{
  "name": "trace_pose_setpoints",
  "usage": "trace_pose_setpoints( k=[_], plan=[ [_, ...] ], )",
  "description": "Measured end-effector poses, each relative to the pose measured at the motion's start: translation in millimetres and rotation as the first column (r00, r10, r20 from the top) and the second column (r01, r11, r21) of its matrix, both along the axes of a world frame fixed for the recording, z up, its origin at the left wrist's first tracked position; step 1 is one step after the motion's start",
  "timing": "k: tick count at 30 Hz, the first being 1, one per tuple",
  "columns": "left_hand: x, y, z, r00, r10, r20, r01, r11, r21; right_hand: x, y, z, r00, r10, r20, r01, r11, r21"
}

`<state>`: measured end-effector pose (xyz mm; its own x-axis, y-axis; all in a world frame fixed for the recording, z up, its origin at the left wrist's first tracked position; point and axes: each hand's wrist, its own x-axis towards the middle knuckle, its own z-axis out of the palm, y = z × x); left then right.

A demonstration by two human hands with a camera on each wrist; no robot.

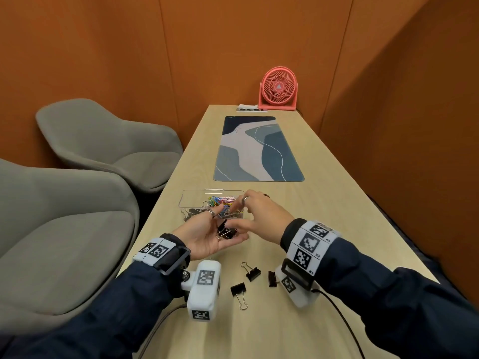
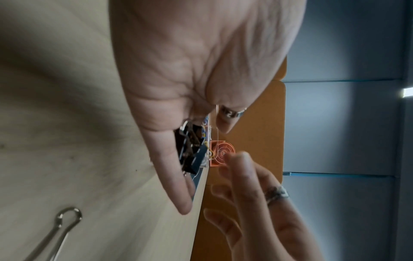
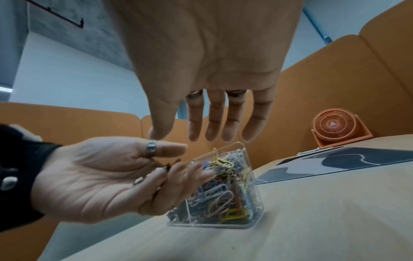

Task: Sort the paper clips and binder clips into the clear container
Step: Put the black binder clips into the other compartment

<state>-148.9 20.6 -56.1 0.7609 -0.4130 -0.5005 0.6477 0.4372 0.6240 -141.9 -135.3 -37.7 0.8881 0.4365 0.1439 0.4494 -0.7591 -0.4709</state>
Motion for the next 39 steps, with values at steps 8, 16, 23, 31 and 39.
trace_pose_setpoints(
  k=[8, 16, 23, 31, 39],
  plan=[
    [1.6, 14.9, -2.4, 0.999, 0.046, 0.003, -0.047, 0.991, 0.123, -4.5, -36.7, 0.1, 0.960, -0.021, -0.278, -0.019, 0.990, -0.140],
    [2.0, 22.7, -3.5, 1.000, 0.017, 0.004, -0.017, 0.992, 0.124, -22.1, -45.1, -23.2, 0.853, -0.008, -0.523, -0.235, 0.888, -0.396],
    [0.7, 23.7, -6.4, 1.000, 0.025, 0.003, -0.025, 0.994, 0.107, -12.1, -34.5, -4.5, 0.965, 0.050, -0.259, -0.117, 0.961, -0.250],
    [-2.6, 20.7, -2.5, 0.999, 0.036, 0.023, -0.034, 0.997, -0.072, -0.7, 16.7, 8.0, 0.997, 0.077, -0.011, -0.078, 0.996, -0.046],
    [0.2, 39.2, 11.0, 0.995, 0.088, 0.040, -0.088, 0.996, -0.012, 27.8, 15.0, 2.6, 0.992, -0.122, -0.005, 0.121, 0.977, 0.175]
  ],
)
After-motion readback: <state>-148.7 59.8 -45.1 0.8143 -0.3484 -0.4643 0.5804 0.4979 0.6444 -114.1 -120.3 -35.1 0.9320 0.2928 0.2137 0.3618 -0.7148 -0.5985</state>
